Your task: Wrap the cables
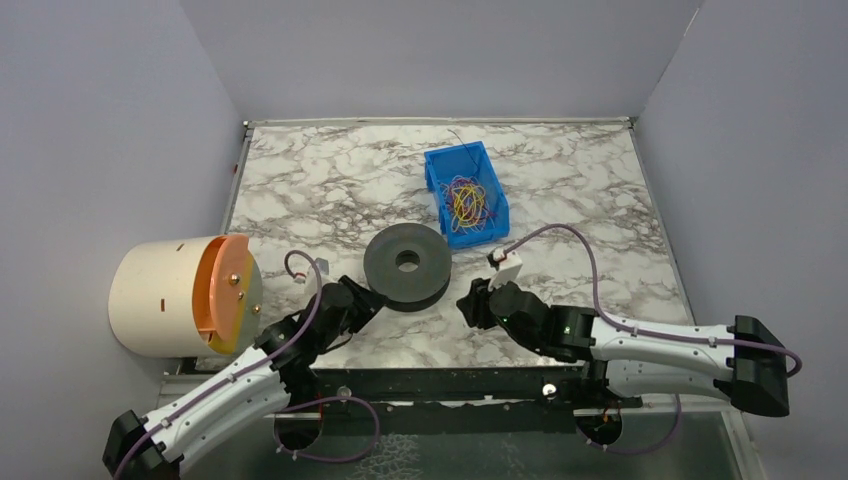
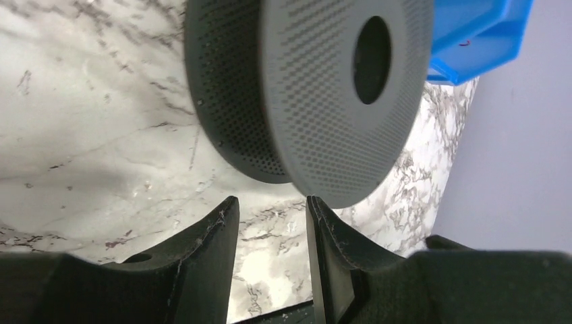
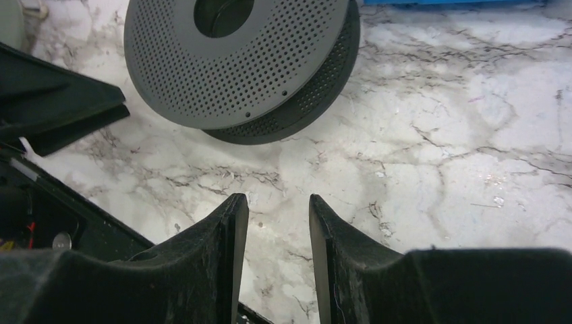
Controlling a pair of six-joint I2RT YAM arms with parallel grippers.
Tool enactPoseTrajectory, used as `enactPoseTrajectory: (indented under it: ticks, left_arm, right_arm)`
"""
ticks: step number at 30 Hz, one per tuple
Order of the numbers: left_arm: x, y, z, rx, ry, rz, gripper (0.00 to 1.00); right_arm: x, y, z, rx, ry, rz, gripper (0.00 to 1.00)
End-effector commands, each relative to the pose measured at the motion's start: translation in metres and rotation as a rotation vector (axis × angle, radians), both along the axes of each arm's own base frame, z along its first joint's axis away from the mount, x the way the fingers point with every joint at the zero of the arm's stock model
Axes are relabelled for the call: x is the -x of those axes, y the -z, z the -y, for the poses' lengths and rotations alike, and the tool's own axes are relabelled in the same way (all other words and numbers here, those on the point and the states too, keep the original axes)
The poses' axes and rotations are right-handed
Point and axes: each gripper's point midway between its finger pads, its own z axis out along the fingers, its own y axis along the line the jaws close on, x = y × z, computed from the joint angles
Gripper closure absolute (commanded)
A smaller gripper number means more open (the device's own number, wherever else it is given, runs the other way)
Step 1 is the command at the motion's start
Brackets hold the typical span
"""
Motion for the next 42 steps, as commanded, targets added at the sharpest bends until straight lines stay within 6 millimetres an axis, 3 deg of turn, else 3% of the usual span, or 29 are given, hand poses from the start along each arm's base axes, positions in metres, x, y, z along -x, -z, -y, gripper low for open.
enactPoseTrajectory:
  ticks: [1, 9, 14, 19, 23, 29, 35, 42]
  left_arm:
    - [0.001, -0.028, 0.000, -0.101, 0.097, 0.052, 0.57]
    - [-0.006, -0.092, -0.004, -0.231, 0.188, 0.160, 0.56]
    - [-0.015, -0.141, -0.014, -0.339, 0.213, 0.260, 0.51]
    - [-0.025, -0.190, -0.029, -0.463, 0.219, 0.396, 0.41]
    - [-0.032, -0.214, -0.036, -0.584, 0.256, 0.485, 0.34]
    - [-0.045, -0.225, -0.037, -0.740, 0.330, 0.574, 0.24]
    - [-0.052, -0.222, -0.034, -0.798, 0.356, 0.642, 0.03]
    - [-0.054, -0.211, -0.035, -0.787, 0.324, 0.704, 0.01]
  right_arm:
    - [0.008, 0.003, -0.019, 0.039, -0.109, -0.046, 0.57]
    - [0.004, 0.027, -0.038, 0.110, -0.170, -0.127, 0.60]
    - [-0.002, 0.036, -0.052, 0.127, -0.199, -0.148, 0.63]
    - [-0.010, 0.050, -0.066, 0.162, -0.211, -0.179, 0.76]
    - [-0.018, 0.057, -0.077, 0.174, -0.211, -0.192, 0.88]
    - [-0.033, 0.064, -0.092, 0.147, -0.202, -0.217, 0.97]
    - [-0.048, 0.065, -0.106, 0.106, -0.174, -0.241, 0.99]
    - [-0.075, 0.063, -0.120, 0.022, -0.103, -0.276, 0.99]
